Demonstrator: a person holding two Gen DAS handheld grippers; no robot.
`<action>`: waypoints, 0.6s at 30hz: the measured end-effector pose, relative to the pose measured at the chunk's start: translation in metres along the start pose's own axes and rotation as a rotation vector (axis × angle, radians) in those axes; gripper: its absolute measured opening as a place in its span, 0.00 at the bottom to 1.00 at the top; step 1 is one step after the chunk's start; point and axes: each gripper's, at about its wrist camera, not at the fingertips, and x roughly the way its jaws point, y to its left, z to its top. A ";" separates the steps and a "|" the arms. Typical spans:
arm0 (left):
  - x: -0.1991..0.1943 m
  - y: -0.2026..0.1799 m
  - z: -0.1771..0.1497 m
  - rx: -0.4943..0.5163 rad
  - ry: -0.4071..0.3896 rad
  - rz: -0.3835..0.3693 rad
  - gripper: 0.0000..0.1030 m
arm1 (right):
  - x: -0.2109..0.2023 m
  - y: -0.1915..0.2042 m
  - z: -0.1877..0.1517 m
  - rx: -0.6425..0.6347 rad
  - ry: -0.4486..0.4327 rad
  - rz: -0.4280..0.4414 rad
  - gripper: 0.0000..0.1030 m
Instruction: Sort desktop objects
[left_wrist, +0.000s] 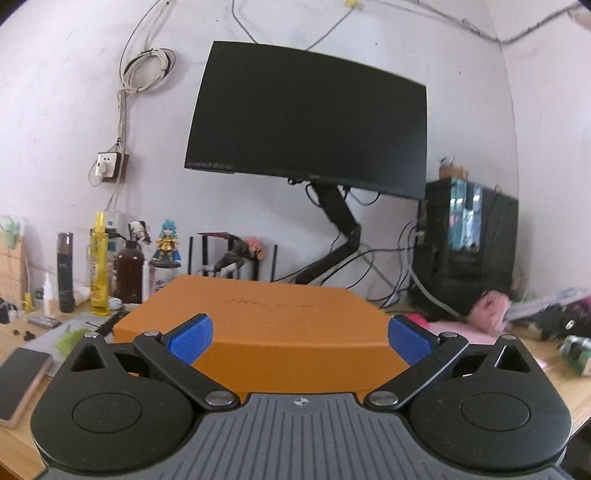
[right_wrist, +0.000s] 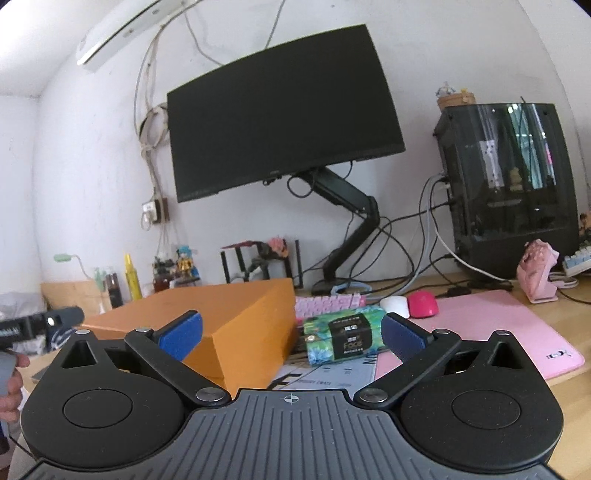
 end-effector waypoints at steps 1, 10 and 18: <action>0.000 0.000 -0.001 0.002 0.002 0.001 1.00 | -0.001 0.000 -0.001 0.001 -0.003 -0.001 1.00; 0.004 -0.001 -0.008 0.029 0.014 0.110 1.00 | -0.008 -0.003 -0.010 0.019 0.014 -0.022 1.00; 0.001 0.000 -0.011 0.023 0.021 0.109 1.00 | -0.012 -0.003 -0.013 0.007 0.019 -0.037 1.00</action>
